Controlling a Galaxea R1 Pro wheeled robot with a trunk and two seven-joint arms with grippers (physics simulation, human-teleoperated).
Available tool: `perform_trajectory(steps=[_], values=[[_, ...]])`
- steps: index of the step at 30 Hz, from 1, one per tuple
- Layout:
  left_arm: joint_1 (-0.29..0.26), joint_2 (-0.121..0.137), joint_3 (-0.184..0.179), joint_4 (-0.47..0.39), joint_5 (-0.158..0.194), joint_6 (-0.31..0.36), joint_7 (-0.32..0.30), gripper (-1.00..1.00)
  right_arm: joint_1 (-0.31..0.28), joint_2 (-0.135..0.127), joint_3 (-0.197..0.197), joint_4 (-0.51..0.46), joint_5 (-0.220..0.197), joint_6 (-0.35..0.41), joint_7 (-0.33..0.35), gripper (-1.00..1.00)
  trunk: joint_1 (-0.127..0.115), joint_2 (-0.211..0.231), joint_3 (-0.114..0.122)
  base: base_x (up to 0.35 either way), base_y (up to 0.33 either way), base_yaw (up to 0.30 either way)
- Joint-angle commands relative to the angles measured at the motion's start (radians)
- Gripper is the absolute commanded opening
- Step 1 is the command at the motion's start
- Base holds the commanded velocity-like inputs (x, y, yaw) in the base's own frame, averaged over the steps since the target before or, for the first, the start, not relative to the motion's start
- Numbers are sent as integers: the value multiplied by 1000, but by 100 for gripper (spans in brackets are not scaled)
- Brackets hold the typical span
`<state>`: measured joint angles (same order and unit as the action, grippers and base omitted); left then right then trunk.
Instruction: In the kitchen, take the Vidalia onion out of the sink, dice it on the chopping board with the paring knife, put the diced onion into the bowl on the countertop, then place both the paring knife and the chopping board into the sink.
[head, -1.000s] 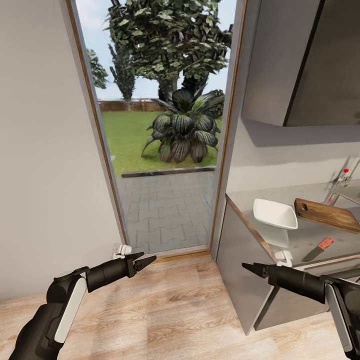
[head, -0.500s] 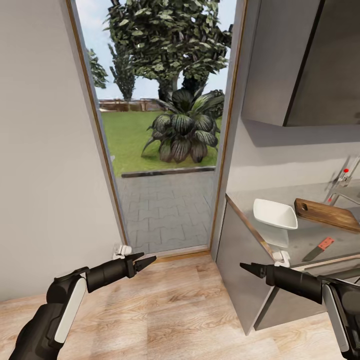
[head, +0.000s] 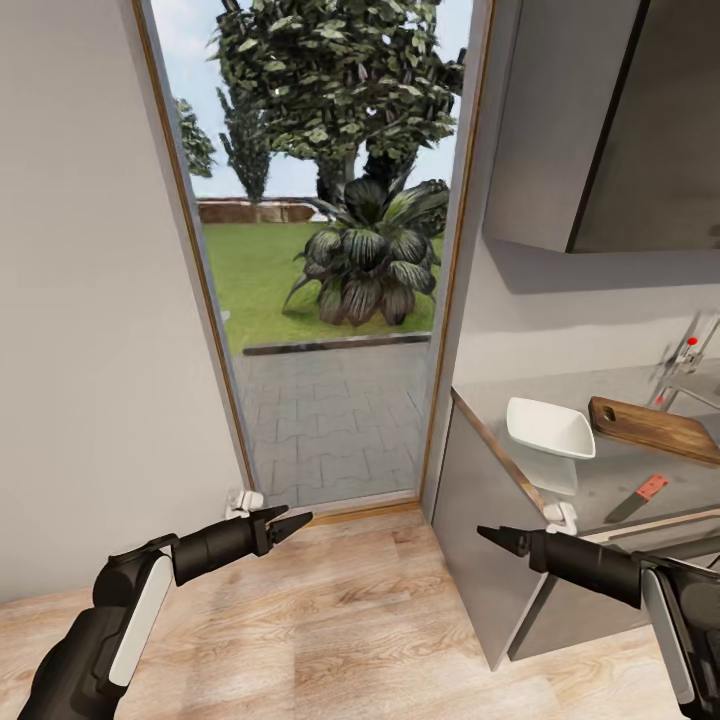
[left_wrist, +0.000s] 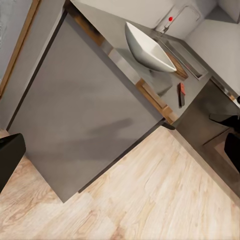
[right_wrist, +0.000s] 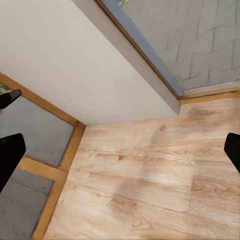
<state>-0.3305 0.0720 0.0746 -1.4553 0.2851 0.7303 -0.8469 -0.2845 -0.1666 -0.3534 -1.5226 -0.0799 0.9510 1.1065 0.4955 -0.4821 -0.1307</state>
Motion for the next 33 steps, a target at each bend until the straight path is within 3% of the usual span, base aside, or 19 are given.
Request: perform_trajectory(steps=[1,33], values=[[-1,0,1,0,3,6,-1,100,-1,1,-1,2,-6,8,0,100,0,-2,-2,0,0,0],[-1,0,-1,0,4,6,-1,100,-1,12,-1,4,-4,1,0,100,0,-2,-2,0,0,0]])
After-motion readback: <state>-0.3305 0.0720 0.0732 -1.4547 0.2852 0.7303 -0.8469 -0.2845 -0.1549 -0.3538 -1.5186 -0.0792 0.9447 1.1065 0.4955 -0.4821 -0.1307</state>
